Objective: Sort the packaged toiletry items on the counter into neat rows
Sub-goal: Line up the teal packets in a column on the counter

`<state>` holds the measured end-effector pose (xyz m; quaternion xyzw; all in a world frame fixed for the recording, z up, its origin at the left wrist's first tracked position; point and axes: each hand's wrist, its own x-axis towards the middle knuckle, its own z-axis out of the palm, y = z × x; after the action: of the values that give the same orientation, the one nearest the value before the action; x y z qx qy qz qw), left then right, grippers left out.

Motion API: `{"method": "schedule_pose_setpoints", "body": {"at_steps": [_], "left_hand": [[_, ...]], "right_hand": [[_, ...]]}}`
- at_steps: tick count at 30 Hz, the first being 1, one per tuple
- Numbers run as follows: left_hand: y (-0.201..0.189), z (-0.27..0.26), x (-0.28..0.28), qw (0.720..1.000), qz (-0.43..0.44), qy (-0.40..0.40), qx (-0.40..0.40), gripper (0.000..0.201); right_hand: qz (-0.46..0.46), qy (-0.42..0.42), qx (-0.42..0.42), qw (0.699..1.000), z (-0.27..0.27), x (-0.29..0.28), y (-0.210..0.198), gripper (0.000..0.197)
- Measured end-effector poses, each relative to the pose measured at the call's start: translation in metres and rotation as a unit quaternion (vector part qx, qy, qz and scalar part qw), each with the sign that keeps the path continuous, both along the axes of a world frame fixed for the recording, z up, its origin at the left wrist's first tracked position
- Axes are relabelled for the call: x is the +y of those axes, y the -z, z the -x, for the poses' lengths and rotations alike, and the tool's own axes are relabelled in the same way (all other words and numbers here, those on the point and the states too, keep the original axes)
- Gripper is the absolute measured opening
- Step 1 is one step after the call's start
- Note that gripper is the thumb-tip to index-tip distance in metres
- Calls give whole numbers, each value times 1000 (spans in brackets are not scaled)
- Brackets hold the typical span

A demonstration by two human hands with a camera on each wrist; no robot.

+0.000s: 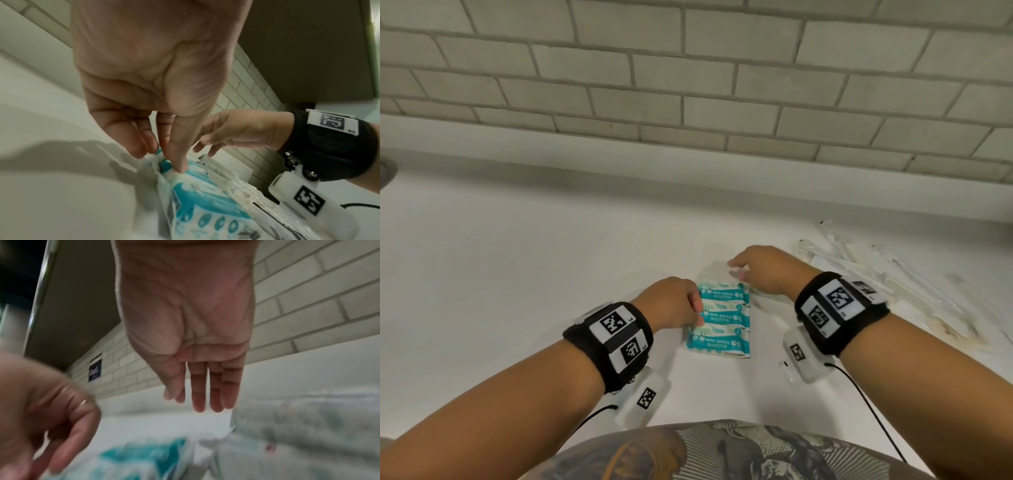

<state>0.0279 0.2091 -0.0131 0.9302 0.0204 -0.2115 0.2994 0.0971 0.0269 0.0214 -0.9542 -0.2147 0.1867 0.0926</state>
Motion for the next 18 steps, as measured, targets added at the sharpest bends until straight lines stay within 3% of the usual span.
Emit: {"method": "schedule_pose_setpoints", "body": {"at_steps": [4,9,11,14,18], "left_hand": [[-13,-7,-4,997,-21,12,-78,17],[-18,-17,-24,985,-85,116,-93,33],[-16,-15,-29,978,-111,148,-94,33],[-13,-13,-28,975,-122,161,-95,36],[-8,-14,-24,975,-124,164,-87,39]], "right_hand": [[-58,105,-78,990,-7,-48,-27,39],[78,101,28,991,0,-69,4,84],[83,109,-12,990,0,-72,14,70],[24,131,-83,988,-6,-69,2,32],[-97,134,-17,986,-13,-38,-14,28]]}}
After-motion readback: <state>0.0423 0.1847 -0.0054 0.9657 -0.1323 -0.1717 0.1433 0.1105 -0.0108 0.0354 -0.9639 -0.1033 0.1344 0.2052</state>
